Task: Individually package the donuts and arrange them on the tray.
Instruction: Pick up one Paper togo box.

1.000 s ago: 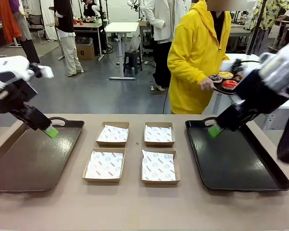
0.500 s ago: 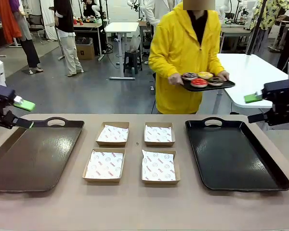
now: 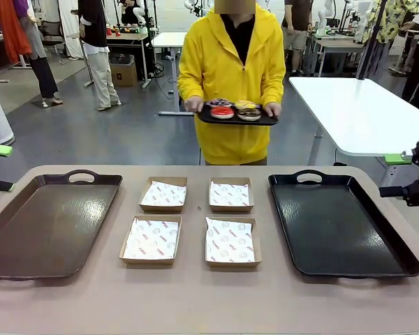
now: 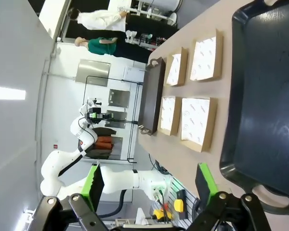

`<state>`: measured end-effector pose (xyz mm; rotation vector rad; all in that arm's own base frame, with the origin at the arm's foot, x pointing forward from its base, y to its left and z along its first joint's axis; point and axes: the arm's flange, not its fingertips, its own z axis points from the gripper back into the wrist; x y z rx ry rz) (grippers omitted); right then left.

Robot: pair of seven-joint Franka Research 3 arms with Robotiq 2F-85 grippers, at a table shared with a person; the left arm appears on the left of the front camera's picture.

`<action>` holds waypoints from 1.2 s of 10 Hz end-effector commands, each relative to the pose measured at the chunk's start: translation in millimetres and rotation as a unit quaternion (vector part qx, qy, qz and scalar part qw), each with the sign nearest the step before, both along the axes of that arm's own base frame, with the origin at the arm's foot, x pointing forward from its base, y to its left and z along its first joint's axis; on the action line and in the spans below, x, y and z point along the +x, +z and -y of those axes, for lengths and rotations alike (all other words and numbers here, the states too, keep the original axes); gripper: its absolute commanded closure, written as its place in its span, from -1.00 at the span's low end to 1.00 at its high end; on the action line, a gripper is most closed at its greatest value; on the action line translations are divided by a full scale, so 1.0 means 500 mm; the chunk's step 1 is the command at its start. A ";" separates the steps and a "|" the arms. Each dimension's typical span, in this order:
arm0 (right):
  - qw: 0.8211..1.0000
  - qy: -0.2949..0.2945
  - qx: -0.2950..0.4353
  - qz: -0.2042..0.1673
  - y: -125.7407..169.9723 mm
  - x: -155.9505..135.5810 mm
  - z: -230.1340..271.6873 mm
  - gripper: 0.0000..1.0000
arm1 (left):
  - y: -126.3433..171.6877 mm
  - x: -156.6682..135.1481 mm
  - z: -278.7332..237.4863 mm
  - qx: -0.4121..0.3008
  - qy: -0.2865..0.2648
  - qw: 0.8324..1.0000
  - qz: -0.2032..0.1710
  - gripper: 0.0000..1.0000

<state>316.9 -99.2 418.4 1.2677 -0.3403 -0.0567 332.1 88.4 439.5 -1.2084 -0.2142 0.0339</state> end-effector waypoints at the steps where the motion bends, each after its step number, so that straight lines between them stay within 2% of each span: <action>1: 1.000 0.004 -0.011 0.017 -0.032 -0.111 -0.052 -1.00 | -0.009 -0.006 -0.031 0.011 0.014 1.000 -0.003 -1.00; 4: 0.999 0.011 -0.009 0.031 -0.016 -0.118 -0.059 -1.00 | -0.014 -0.013 -0.064 0.008 0.021 1.000 -0.006 -1.00; 5: 1.000 -0.002 -0.001 0.009 0.009 -0.025 0.022 -1.00 | -0.019 -0.009 -0.050 0.003 0.037 0.999 -0.017 -1.00; 12: 1.000 -0.002 -0.001 0.009 0.009 -0.025 0.022 -1.00 | -0.019 -0.009 -0.050 0.003 0.037 0.999 -0.017 -1.00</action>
